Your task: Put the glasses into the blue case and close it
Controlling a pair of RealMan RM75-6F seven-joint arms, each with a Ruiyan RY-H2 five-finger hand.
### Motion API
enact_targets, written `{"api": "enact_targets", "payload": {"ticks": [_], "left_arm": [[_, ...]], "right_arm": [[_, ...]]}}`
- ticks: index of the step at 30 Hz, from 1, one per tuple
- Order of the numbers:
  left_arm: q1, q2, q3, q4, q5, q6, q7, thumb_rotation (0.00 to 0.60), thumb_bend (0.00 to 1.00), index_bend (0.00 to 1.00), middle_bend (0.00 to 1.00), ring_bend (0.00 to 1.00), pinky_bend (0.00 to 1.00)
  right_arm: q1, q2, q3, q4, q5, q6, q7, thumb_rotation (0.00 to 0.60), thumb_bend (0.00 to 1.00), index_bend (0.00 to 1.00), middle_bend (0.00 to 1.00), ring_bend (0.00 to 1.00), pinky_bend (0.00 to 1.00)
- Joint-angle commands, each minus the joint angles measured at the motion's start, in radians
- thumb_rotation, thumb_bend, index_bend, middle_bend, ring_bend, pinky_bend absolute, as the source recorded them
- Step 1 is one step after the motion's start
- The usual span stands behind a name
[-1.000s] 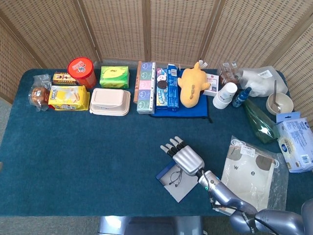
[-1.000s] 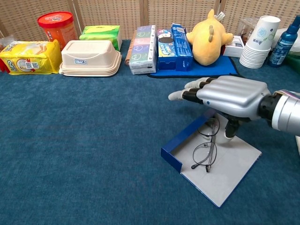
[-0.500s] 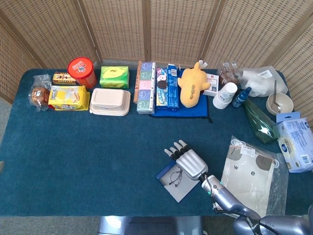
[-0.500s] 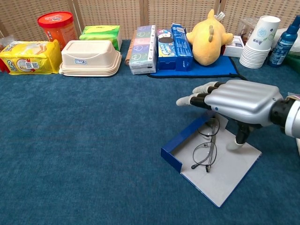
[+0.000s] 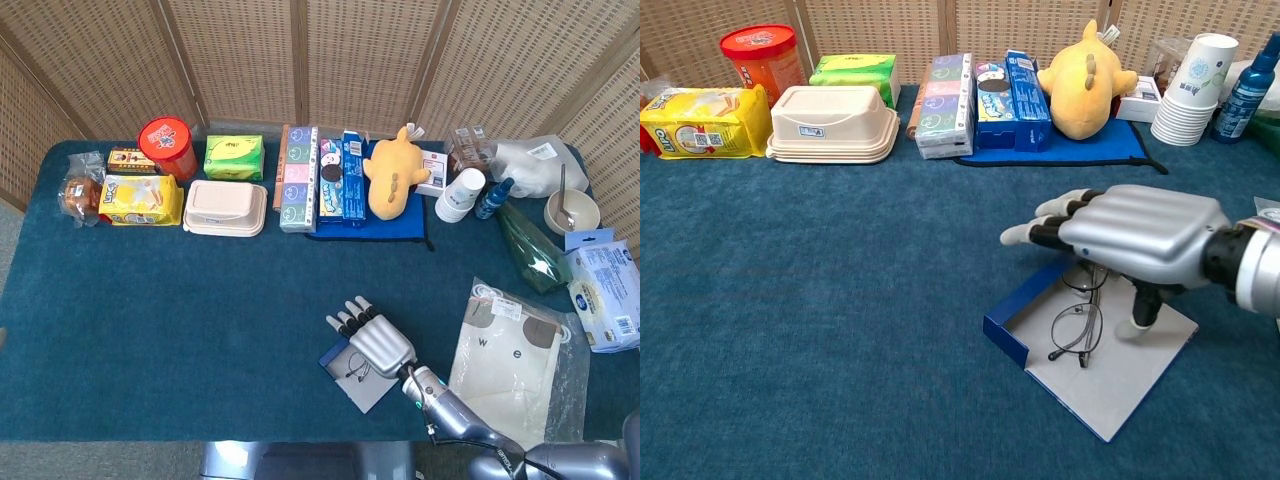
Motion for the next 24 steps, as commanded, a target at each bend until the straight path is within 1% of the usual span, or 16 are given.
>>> {"api": "enact_targets", "payload": {"ticks": [1,6,12,24], "left_arm": [[0.002,-0.002,0.001,0.005,-0.001,0.001,-0.005,0.59,0.29,0.16,0.11,0.03,0.0],[0.009,-0.004,0.003,0.019,-0.006,0.005,-0.019,0.585,0.29,0.16,0.11,0.03,0.0],[0.014,-0.007,0.003,0.031,-0.011,0.006,-0.03,0.585,0.29,0.16,0.11,0.03,0.0],[0.01,-0.013,0.002,0.03,-0.005,0.004,-0.026,0.587,0.29,0.16,0.11,0.03,0.0]], "right_arm": [[0.024,-0.022,0.012,0.004,0.02,-0.02,-0.019,0.6,0.0,0.0,0.14,0.01,0.04],[0.072,-0.06,0.039,0.043,0.072,-0.059,-0.032,0.6,0.0,0.0,0.14,0.01,0.04],[0.112,-0.078,0.058,0.076,0.119,-0.074,-0.039,0.6,0.0,0.0,0.14,0.01,0.04],[0.131,-0.05,0.033,0.047,0.147,-0.041,-0.05,0.6,0.0,0.0,0.14,0.01,0.04]]}}
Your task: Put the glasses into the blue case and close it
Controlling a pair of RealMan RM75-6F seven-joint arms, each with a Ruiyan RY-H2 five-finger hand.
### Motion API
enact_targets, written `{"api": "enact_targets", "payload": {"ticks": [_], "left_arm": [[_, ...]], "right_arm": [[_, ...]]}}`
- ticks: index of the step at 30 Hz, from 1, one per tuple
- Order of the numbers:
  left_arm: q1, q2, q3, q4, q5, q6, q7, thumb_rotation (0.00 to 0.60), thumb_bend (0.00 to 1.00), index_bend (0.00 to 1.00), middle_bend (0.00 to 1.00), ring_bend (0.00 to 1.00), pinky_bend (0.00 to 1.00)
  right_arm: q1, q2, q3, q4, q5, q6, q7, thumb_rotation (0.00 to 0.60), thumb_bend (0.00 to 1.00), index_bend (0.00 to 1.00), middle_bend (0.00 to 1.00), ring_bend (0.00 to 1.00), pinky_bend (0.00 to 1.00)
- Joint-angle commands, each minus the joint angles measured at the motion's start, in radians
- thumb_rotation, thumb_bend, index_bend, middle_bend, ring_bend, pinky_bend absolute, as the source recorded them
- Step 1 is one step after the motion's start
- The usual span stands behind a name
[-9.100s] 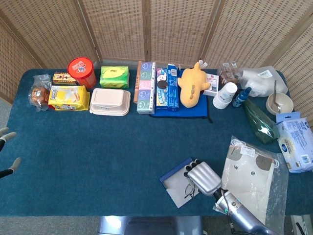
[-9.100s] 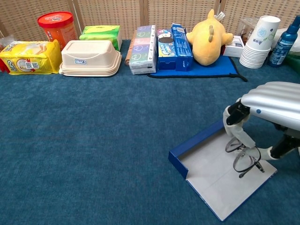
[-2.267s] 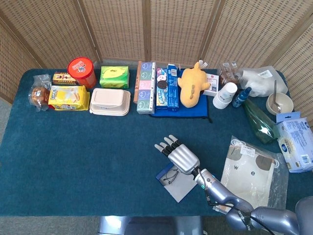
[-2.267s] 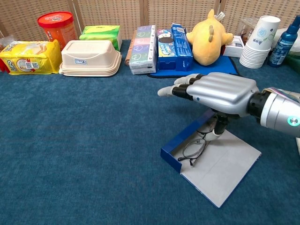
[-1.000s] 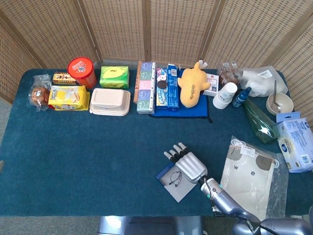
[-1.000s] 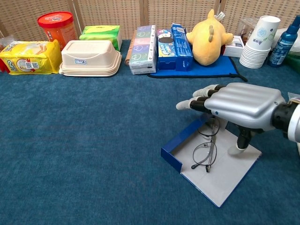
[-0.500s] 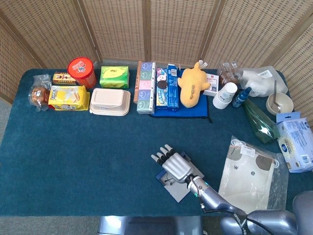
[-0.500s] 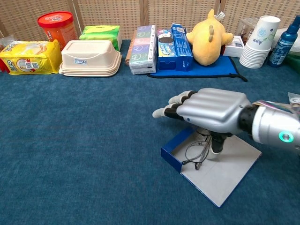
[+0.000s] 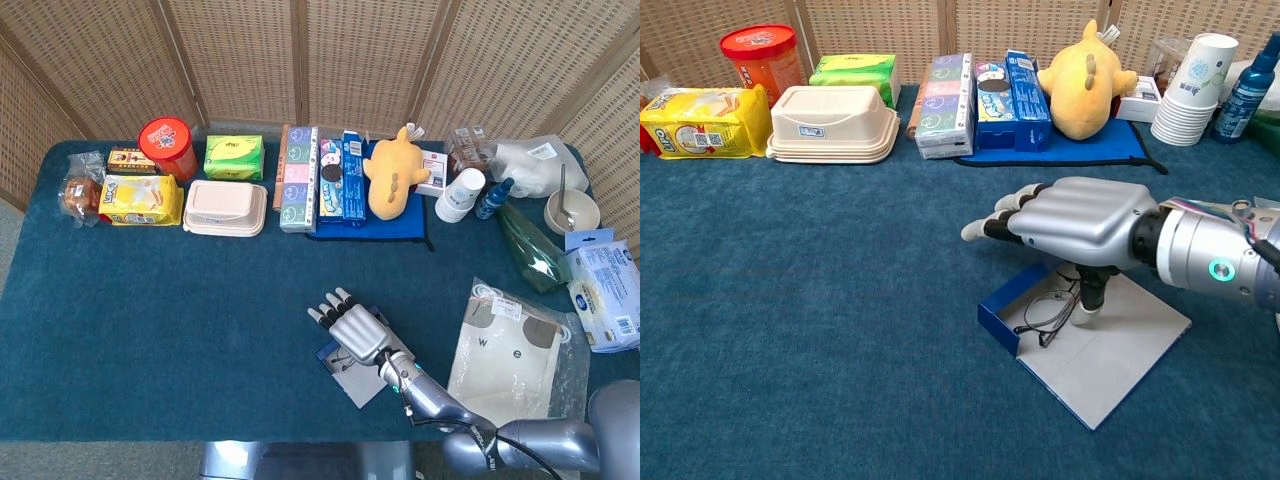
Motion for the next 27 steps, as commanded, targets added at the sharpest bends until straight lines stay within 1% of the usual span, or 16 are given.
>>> {"api": "enact_targets", "payload": {"ticks": [1,6,10,27], "left_arm": [[-0.001,-0.001,0.0,-0.002,0.001,-0.002,0.003,0.588,0.29,0.16,0.11,0.03,0.0],[-0.003,-0.004,0.0,-0.005,0.004,-0.003,0.007,0.586,0.29,0.16,0.11,0.03,0.0],[-0.004,-0.004,0.001,-0.007,0.007,-0.002,0.009,0.586,0.29,0.16,0.11,0.03,0.0],[0.0,0.0,0.001,-0.015,0.009,0.005,0.016,0.587,0.29,0.16,0.11,0.03,0.0]], "right_arm": [[0.004,0.012,-0.007,-0.011,0.003,0.008,-0.005,0.6,0.0,0.0,0.14,0.01,0.04],[0.014,0.028,-0.015,-0.024,0.014,0.014,-0.007,0.6,0.0,0.0,0.14,0.01,0.04],[0.024,0.033,-0.009,-0.019,0.017,0.015,0.005,0.6,0.0,0.0,0.14,0.01,0.04],[0.054,0.019,0.016,0.116,-0.009,-0.008,0.131,0.6,0.0,0.0,0.14,0.03,0.04]]}}
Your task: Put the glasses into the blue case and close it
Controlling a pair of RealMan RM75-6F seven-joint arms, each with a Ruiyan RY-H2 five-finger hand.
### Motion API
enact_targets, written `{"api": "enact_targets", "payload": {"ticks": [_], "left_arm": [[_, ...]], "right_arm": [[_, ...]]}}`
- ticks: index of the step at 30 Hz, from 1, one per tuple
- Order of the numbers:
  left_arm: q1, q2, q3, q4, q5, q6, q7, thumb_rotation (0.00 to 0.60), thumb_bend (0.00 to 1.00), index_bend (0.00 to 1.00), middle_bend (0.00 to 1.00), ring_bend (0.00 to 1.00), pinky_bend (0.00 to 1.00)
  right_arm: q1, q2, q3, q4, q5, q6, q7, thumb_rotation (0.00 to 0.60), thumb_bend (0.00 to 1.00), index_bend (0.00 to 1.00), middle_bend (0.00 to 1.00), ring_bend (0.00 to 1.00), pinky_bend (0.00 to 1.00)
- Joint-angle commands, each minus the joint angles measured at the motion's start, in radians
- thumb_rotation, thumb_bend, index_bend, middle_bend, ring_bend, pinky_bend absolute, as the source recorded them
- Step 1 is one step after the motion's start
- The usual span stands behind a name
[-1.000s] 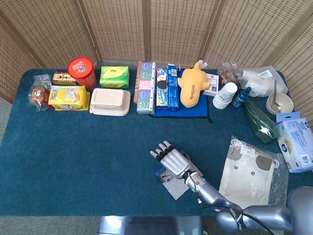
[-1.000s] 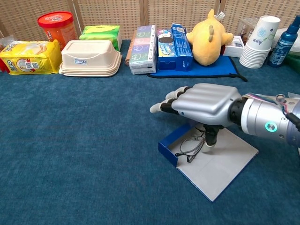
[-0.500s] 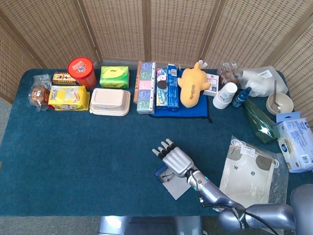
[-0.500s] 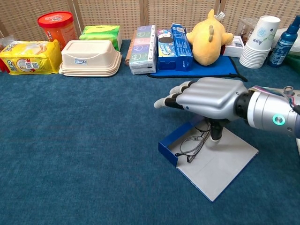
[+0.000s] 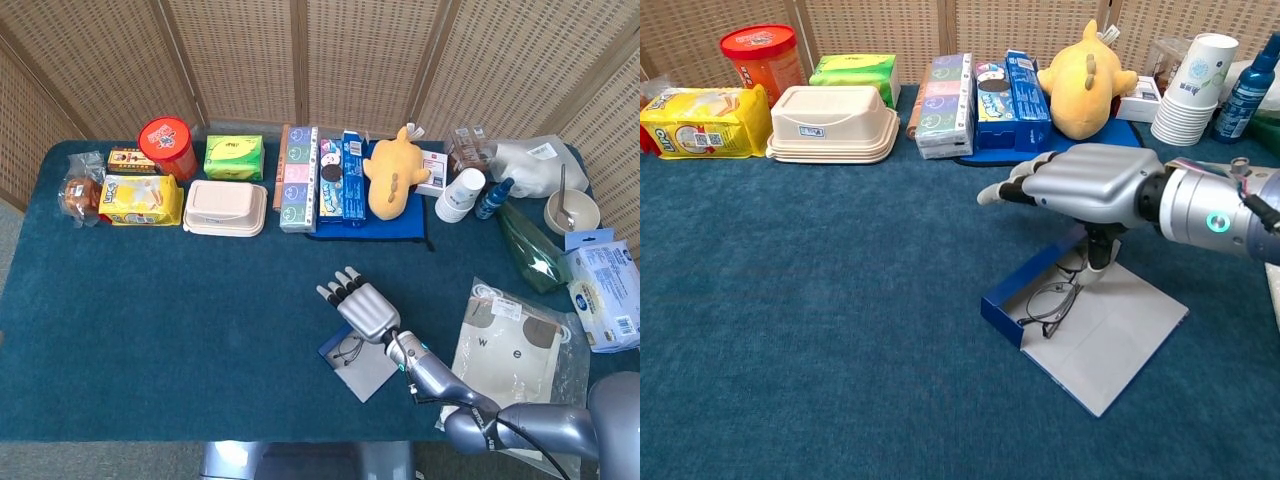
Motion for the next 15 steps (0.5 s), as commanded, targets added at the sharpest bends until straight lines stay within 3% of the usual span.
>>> {"api": "enact_targets", "payload": {"ticks": [1,15], "left_arm": [[-0.001,0.0,0.0,-0.001,0.001,-0.001,0.002,0.587,0.29,0.16,0.11,0.03,0.0],[-0.005,-0.003,0.002,-0.008,0.005,-0.006,0.013,0.587,0.29,0.16,0.1,0.03,0.0]], "right_arm": [[0.001,-0.003,0.004,0.02,-0.006,0.002,0.018,0.6,0.0,0.0,0.14,0.03,0.04],[-0.007,0.007,0.003,0.044,-0.018,0.028,0.044,0.6,0.0,0.01,0.14,0.03,0.04]]}}
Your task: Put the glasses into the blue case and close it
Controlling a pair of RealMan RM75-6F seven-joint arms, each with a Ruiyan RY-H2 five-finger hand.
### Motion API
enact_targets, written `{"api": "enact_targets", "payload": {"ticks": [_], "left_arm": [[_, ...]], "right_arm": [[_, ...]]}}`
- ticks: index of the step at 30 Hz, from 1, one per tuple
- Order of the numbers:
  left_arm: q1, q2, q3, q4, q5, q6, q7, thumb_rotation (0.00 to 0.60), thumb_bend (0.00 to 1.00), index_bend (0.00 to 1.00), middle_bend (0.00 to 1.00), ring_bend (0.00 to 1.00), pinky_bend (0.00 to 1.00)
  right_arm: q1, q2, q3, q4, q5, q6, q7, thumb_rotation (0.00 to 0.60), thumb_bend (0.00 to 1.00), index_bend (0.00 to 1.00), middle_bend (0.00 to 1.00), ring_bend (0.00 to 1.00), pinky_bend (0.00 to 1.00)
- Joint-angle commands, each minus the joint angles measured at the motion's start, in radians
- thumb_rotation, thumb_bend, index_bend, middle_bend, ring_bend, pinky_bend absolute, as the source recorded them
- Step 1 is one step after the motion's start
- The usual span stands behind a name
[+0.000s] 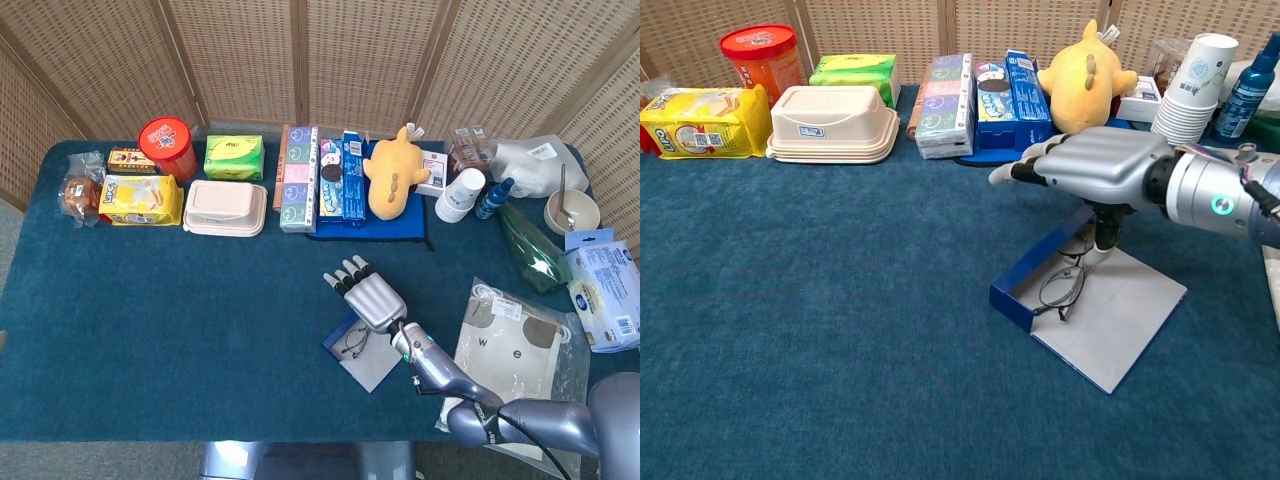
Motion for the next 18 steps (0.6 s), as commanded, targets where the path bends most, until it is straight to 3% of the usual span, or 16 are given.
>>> {"api": "enact_targets", "payload": {"ticks": [1,18], "left_arm": [[0.0,-0.001,0.0,0.0,-0.001,0.0,0.0,0.585,0.29,0.16,0.1,0.03,0.0],[0.001,-0.002,0.005,0.002,0.01,0.004,-0.005,0.585,0.29,0.16,0.1,0.03,0.0]], "right_arm": [[-0.002,0.009,-0.001,-0.012,0.004,0.003,-0.001,0.6,0.0,0.01,0.14,0.03,0.04],[-0.002,0.067,-0.05,-0.156,0.09,0.032,-0.132,0.6,0.0,0.02,0.14,0.03,0.04]]}}
